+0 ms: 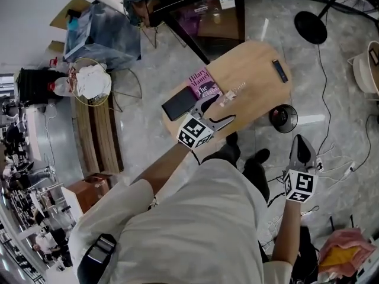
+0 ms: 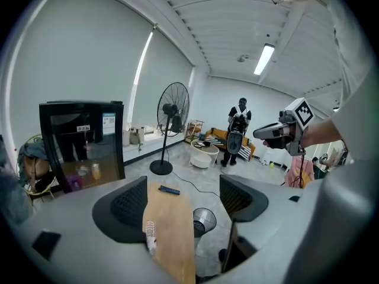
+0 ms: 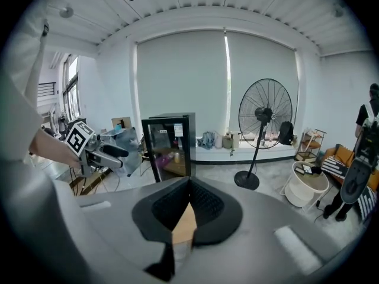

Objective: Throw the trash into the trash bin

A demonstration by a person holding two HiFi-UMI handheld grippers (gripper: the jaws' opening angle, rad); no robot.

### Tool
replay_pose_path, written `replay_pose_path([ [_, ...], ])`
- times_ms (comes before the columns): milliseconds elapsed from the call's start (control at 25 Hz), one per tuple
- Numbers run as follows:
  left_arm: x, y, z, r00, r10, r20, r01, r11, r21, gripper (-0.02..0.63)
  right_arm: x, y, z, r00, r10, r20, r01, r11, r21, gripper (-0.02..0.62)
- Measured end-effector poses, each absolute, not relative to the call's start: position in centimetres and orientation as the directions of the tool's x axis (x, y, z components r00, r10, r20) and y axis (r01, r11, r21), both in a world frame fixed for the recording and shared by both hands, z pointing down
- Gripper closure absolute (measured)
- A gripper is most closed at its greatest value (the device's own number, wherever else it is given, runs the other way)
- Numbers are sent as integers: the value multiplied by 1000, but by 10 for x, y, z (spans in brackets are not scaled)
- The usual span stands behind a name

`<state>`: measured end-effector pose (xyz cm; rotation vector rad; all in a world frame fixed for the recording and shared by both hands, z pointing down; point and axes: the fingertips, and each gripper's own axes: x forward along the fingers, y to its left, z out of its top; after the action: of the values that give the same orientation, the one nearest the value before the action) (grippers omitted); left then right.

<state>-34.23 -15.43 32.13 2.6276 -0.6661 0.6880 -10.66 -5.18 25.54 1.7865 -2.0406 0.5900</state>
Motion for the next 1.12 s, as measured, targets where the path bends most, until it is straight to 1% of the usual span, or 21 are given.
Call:
replay_pose_path([
  [440, -329, -166, 433, 705, -264, 658, -523, -820, 232, 241, -115, -61, 339, -133, -779, 612, -991, 82, -110, 584],
  [800, -323, -185, 547, 645, -243, 725, -539, -817, 205, 241, -129, -65, 446, -167, -728, 665, -983, 72, -168, 584],
  [1120, -347, -186, 649, 549, -218, 807, -580, -794, 181, 241, -154, -66, 531, -237, -675, 699, -967, 95, -236, 584],
])
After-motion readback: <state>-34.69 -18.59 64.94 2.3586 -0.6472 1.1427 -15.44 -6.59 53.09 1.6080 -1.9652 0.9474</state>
